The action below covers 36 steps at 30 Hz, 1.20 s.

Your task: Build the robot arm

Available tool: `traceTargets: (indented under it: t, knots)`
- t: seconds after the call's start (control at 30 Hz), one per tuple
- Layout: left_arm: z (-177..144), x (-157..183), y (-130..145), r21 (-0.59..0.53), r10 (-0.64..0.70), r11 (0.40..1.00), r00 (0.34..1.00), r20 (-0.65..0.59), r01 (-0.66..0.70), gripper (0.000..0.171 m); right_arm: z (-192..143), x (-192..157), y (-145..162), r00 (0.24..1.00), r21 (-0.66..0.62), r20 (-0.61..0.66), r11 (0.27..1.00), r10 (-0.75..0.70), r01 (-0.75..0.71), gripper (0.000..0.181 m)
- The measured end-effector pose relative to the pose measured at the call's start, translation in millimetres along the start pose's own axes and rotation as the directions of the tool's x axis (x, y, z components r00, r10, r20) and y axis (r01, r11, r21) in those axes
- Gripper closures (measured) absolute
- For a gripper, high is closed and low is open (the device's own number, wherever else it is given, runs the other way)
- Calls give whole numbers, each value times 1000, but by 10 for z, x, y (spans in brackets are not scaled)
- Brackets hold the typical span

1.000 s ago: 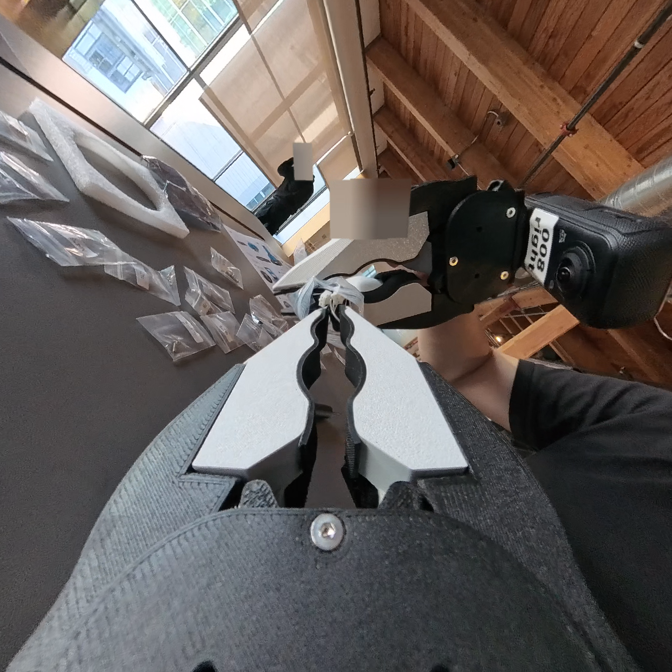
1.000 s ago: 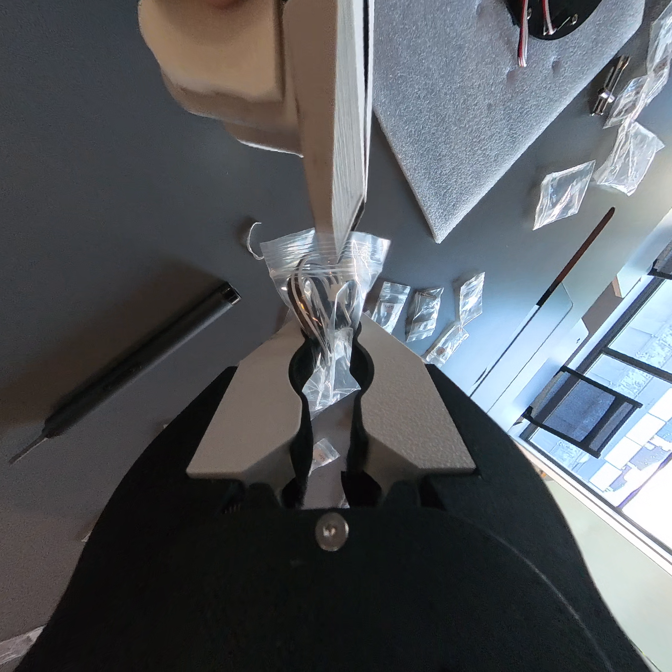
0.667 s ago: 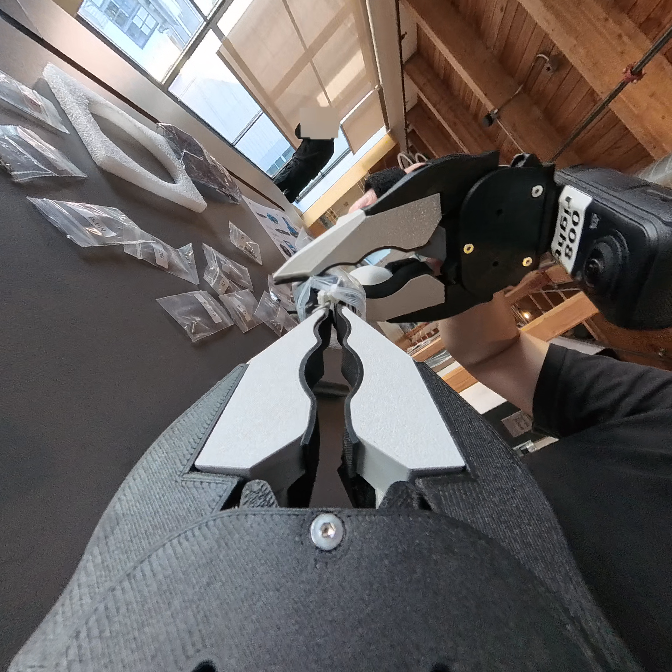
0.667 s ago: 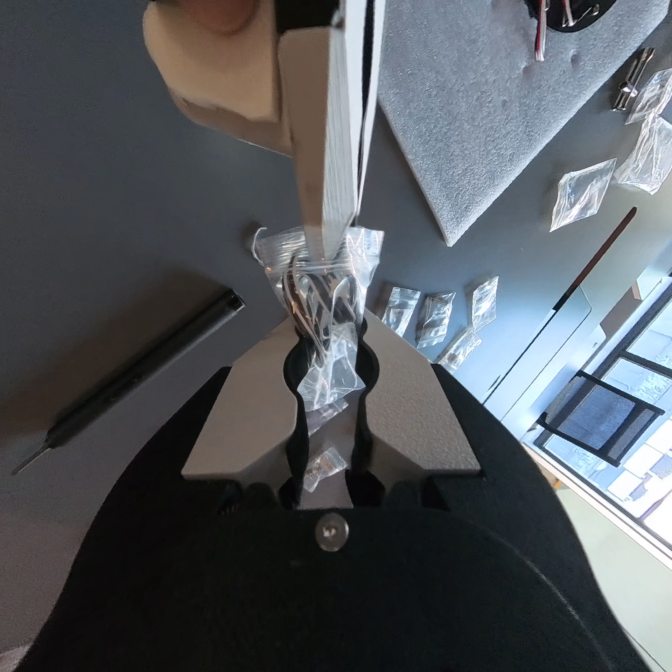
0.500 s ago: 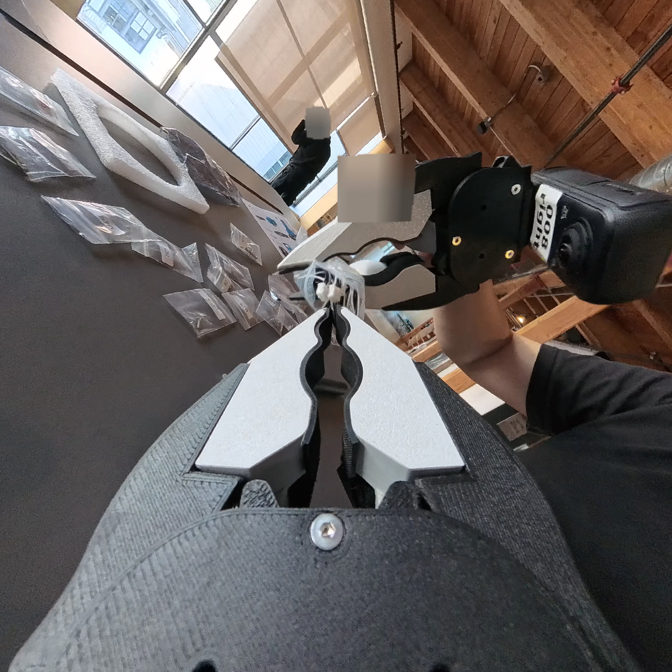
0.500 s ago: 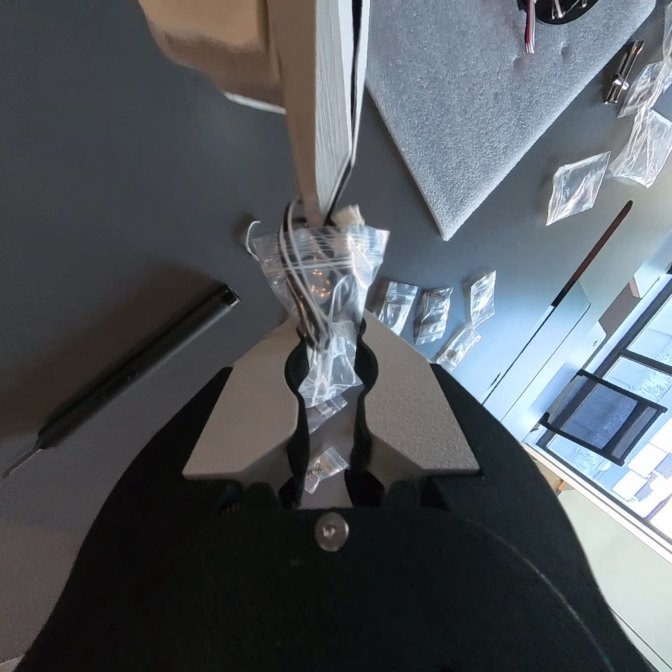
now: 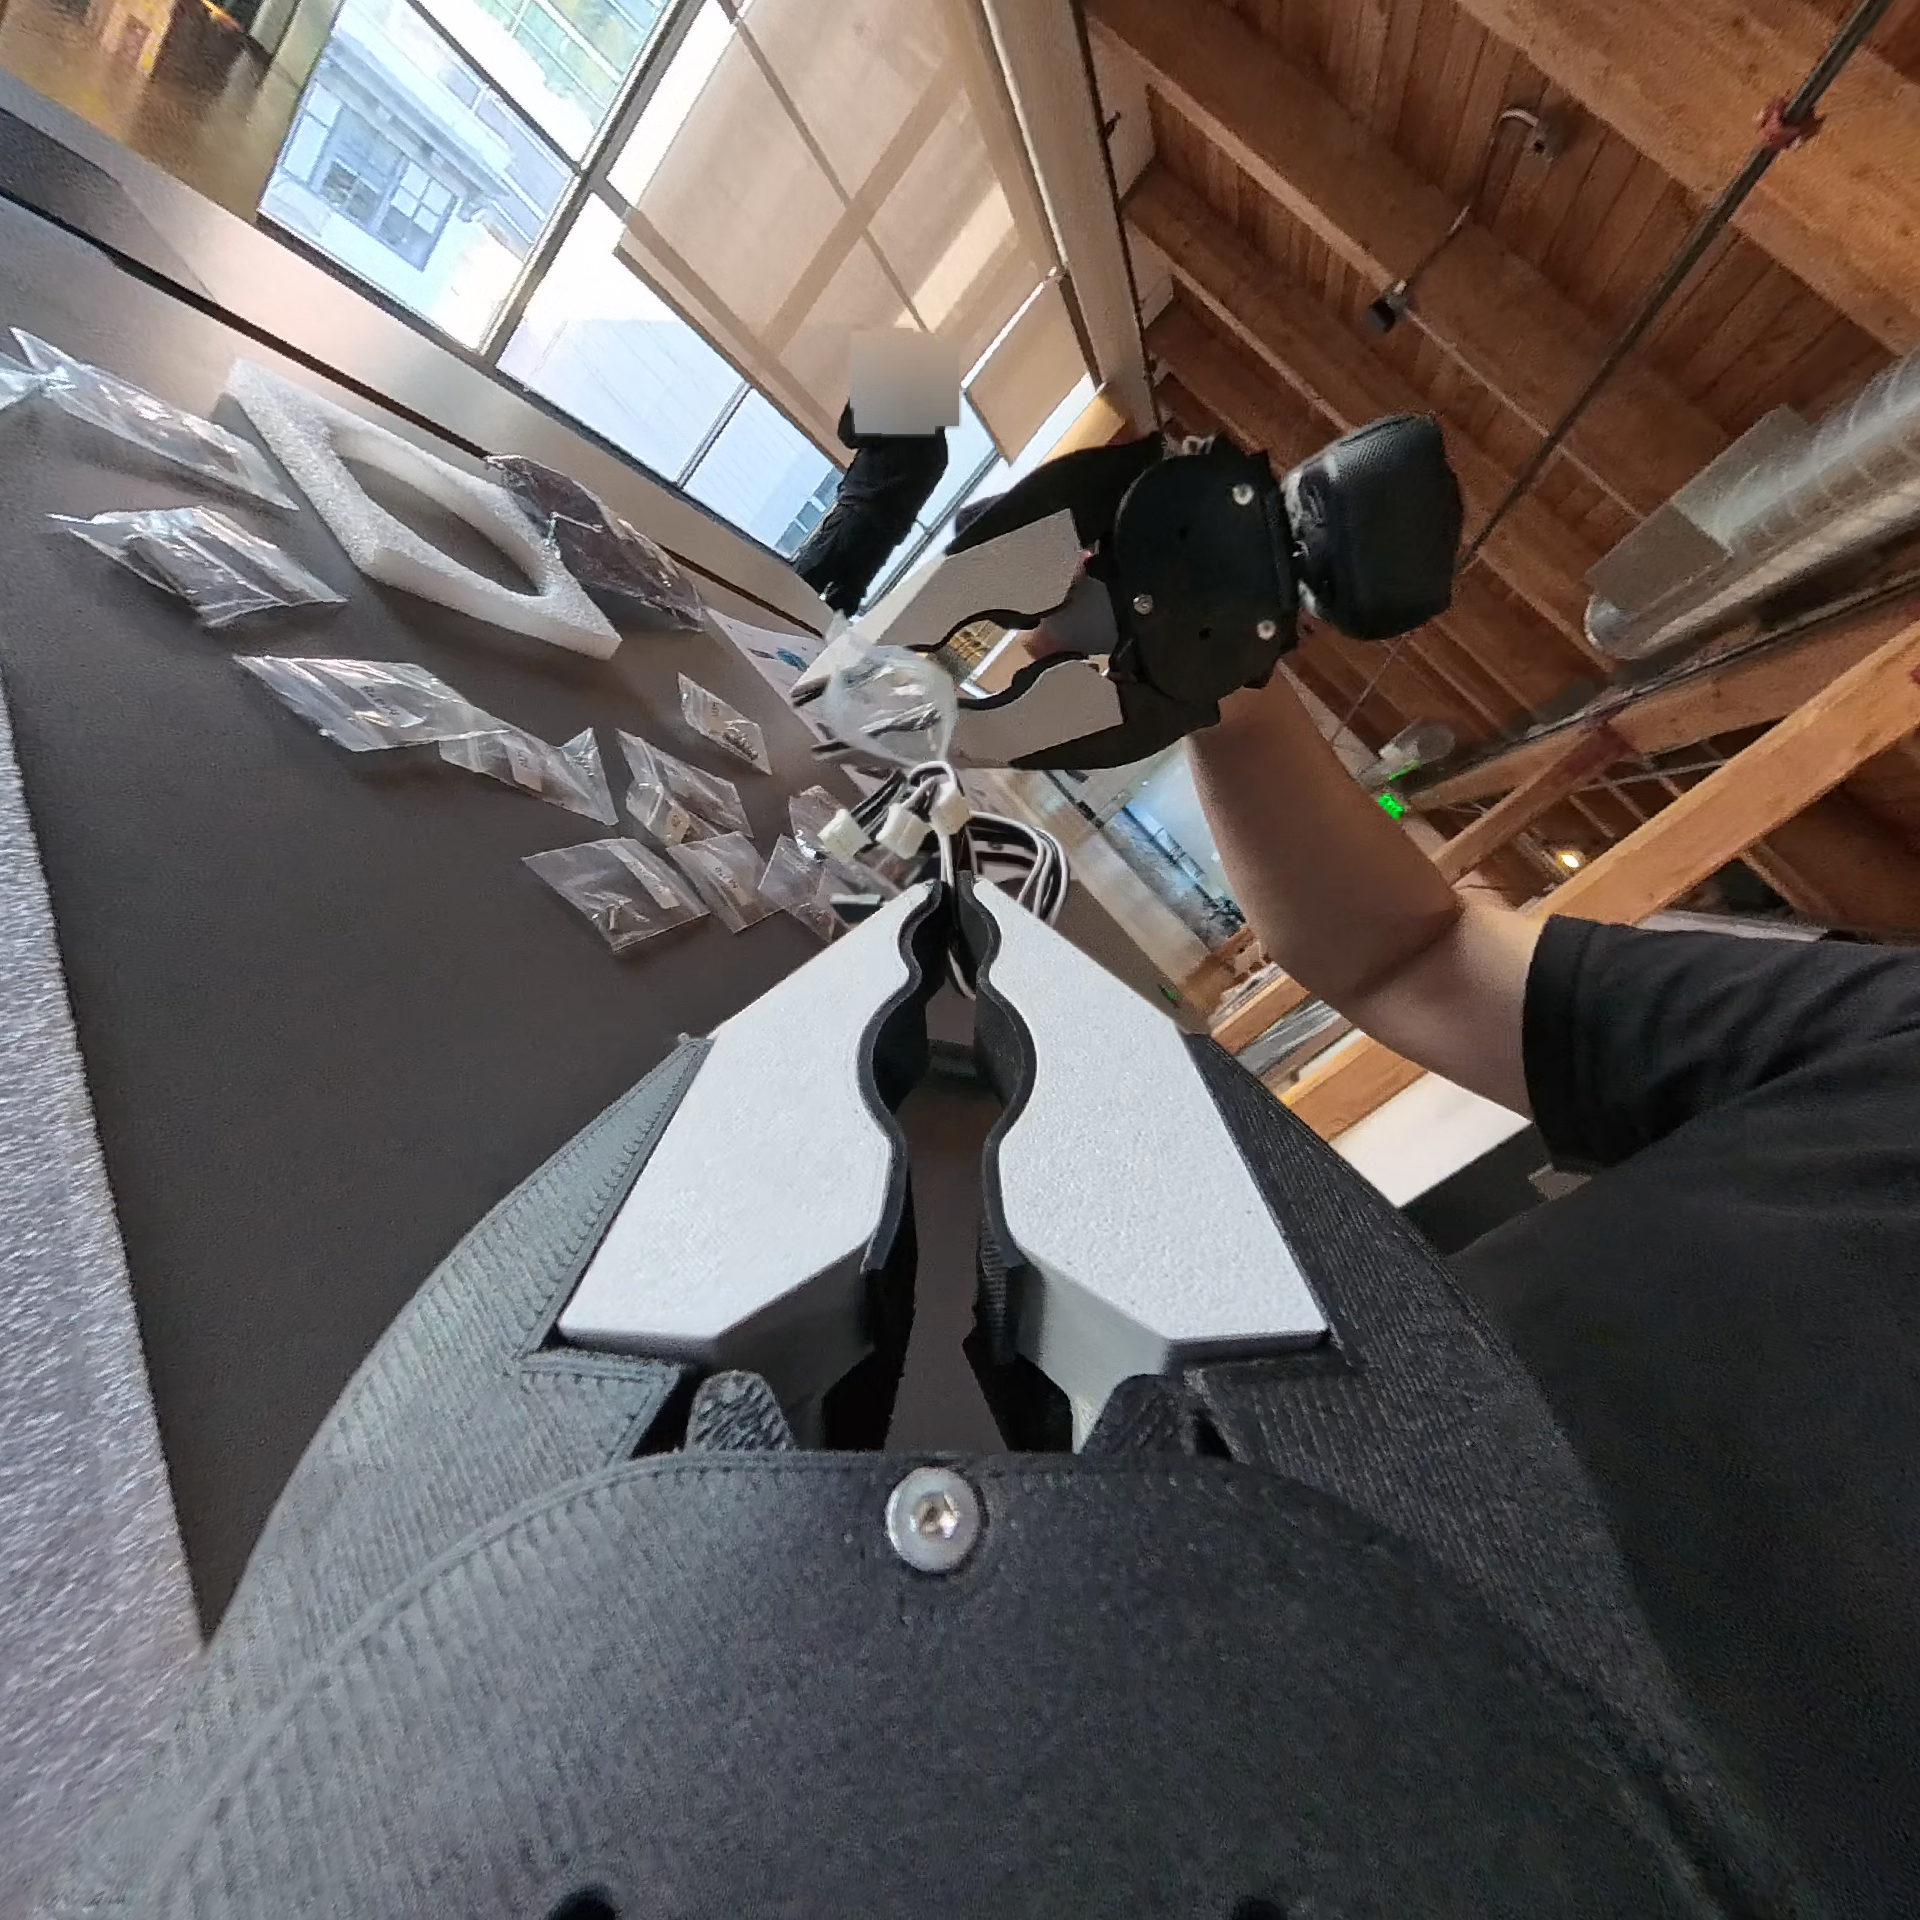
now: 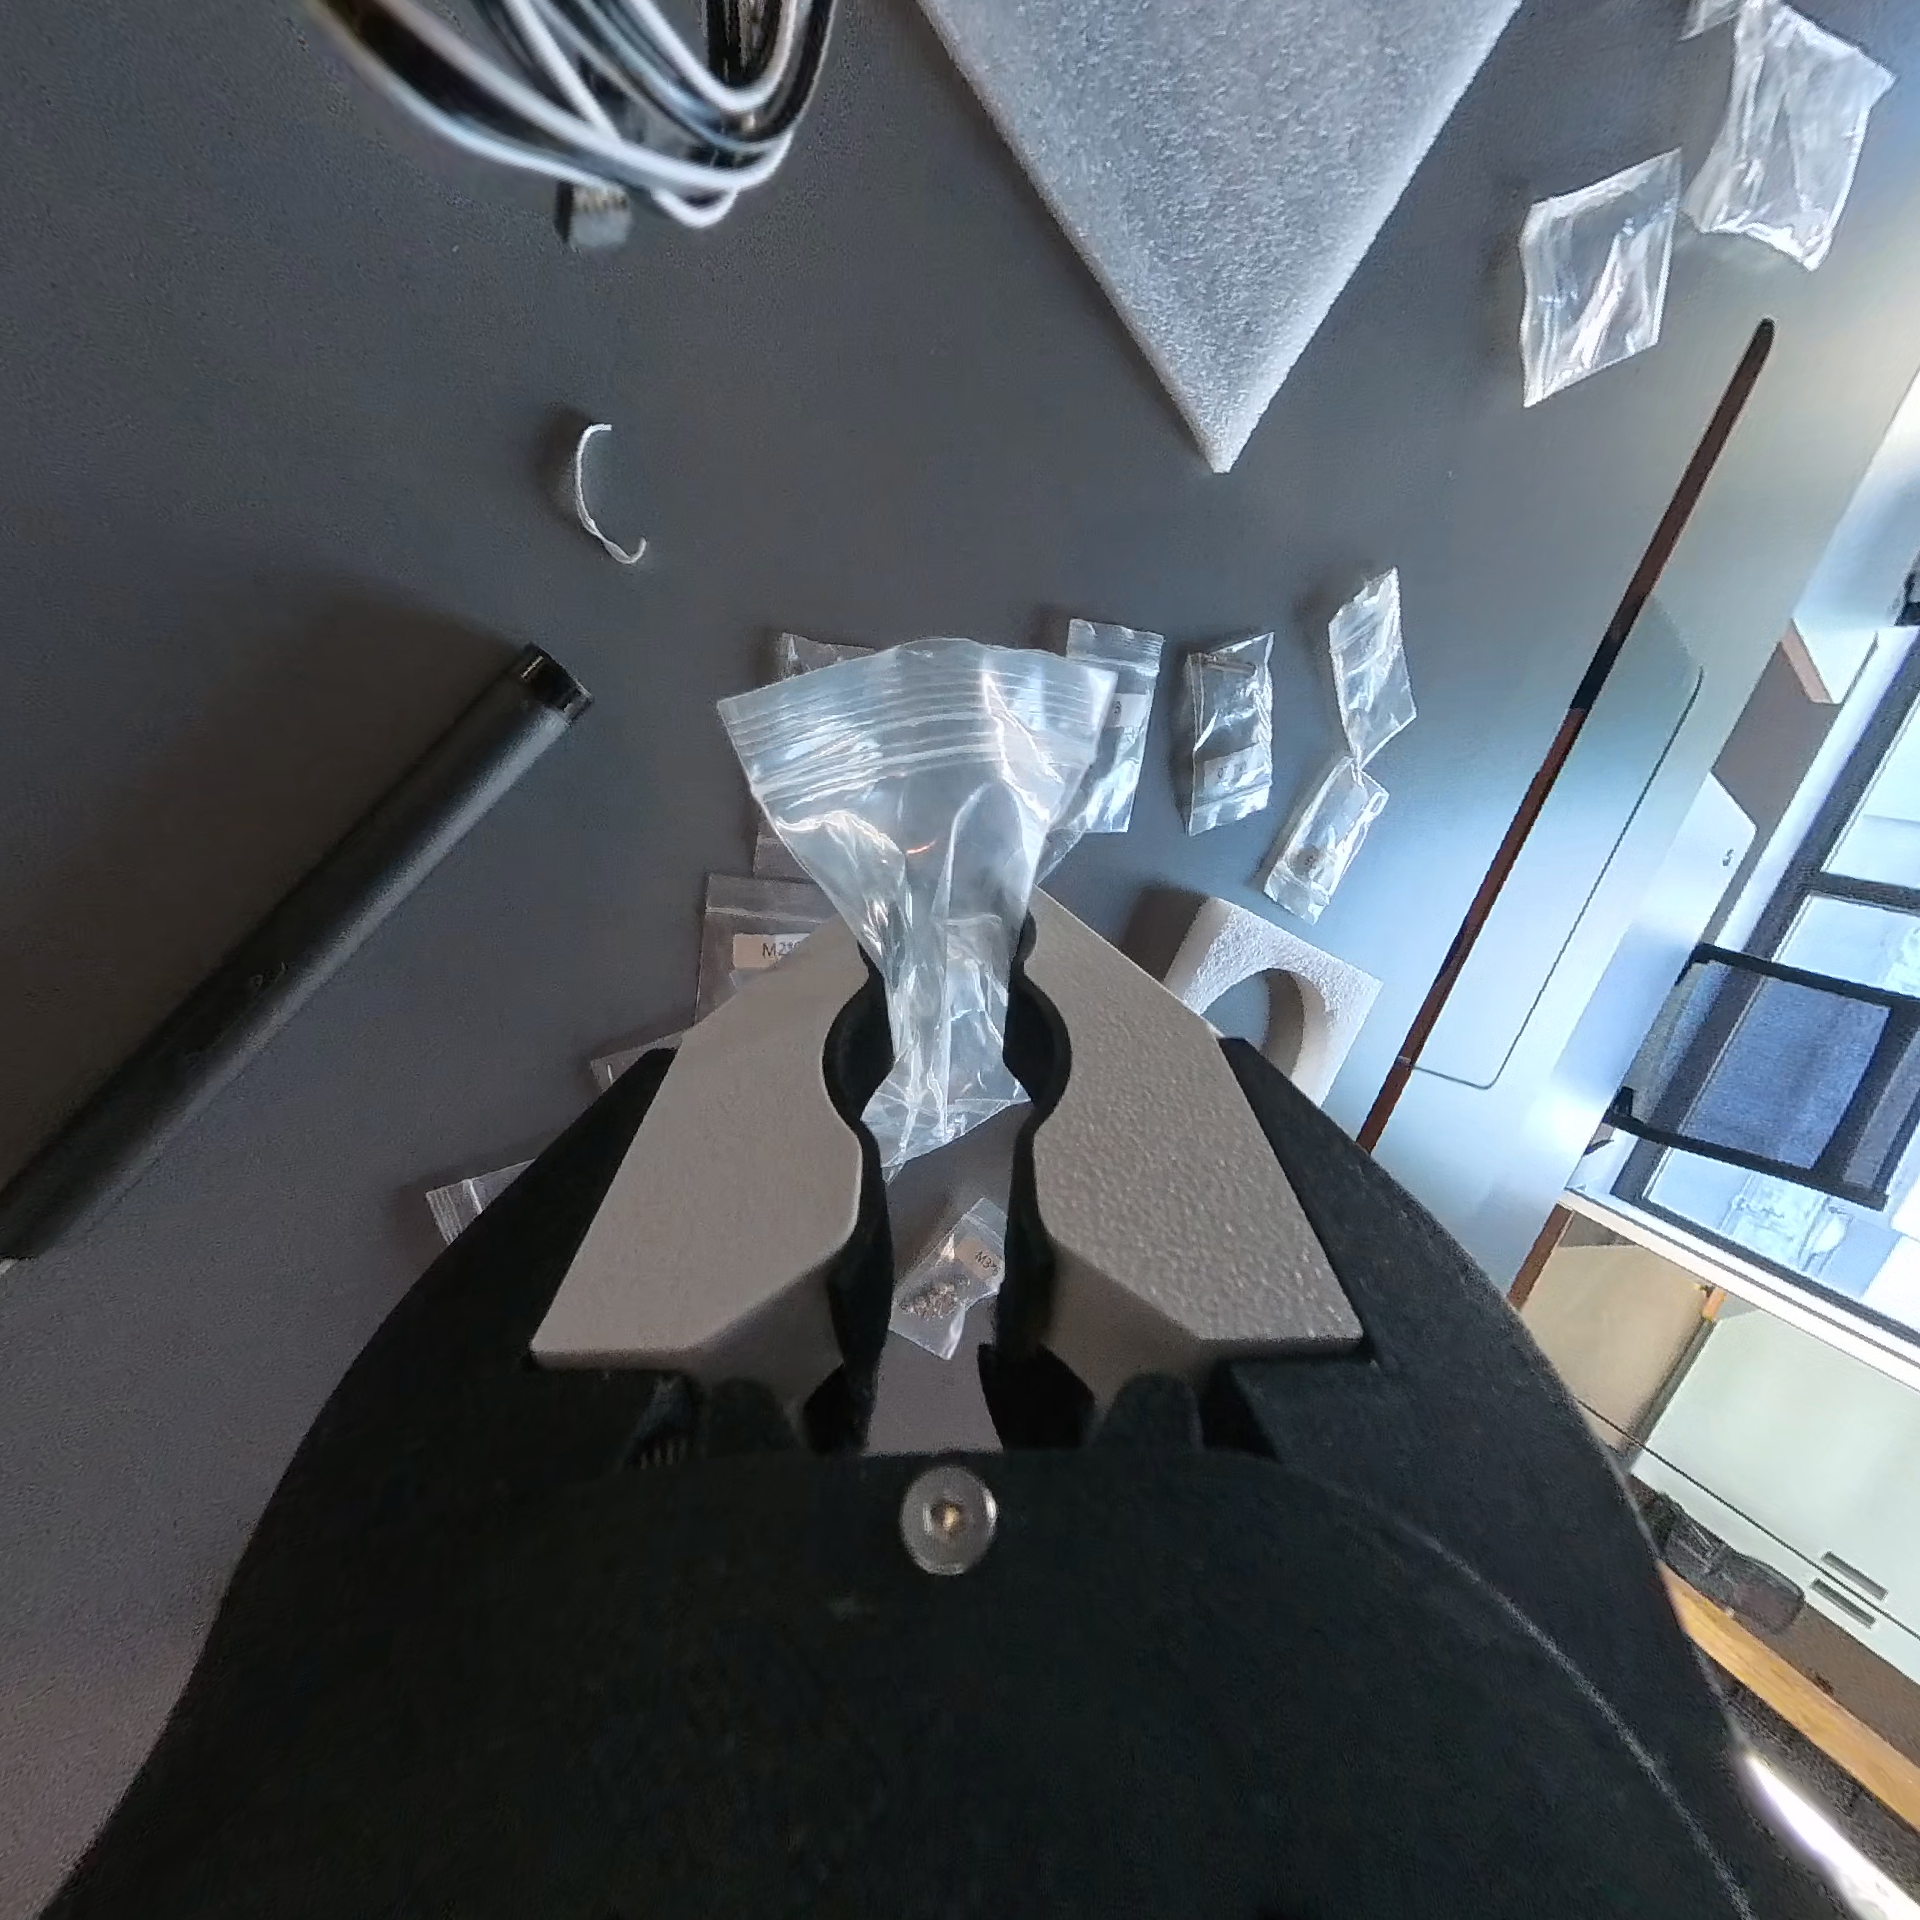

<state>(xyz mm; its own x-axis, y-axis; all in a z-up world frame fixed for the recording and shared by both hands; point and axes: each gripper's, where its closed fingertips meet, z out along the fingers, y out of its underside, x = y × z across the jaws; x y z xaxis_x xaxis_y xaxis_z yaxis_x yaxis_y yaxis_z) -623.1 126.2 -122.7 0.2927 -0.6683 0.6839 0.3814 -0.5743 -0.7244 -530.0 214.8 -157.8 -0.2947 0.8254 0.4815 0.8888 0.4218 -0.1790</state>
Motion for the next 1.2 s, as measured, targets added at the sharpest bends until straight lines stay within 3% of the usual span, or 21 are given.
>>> traceTargets:
  t: [0.13, 0.33, 0.53, 0.7, 0.93, 1.03, 1.13, 1.2]
  knots:
    - [-41, -34, -3, 4, -7, 1000, 1000, 16, 7, 171, -94, 26, -35, 998, 96, -60, 995, 24, -18, 167]
    - [-105, -97, 84, -28, -17, 999, 998, 67, 19, 171, -257, -34, -208, 996, 281, -47, 958, 71, -55, 167]
    - [-172, -118, 216, -76, 17, 997, 991, 135, -7, 171, 74, 101, -123, 990, 192, 37, 972, 133, -138, 164]
    - [-188, -107, 259, -97, 60, 994, 983, 171, -44, 171, 481, 326, -291, 949, 151, 176, 945, 263, -290, 160]
    - [-299, -53, 215, -98, 138, 988, 967, 215, -119, 171, 854, 454, -449, 860, 115, 278, 874, 428, -472, 122]
    - [-349, 3, 176, -102, 201, 978, 954, 223, -182, 171, 617, 361, -710, 826, 222, 377, 825, 419, -520, 121]
    - [-387, 39, 163, -136, 294, 954, 925, 241, -267, 171, -32, -116, -1319, 734, 410, 653, 727, 188, -551, 134]
    - [-383, 69, 174, -163, 341, 937, 909, 238, -309, 171, -243, -268, -1504, 751, 491, 654, 706, 87, -510, 138]
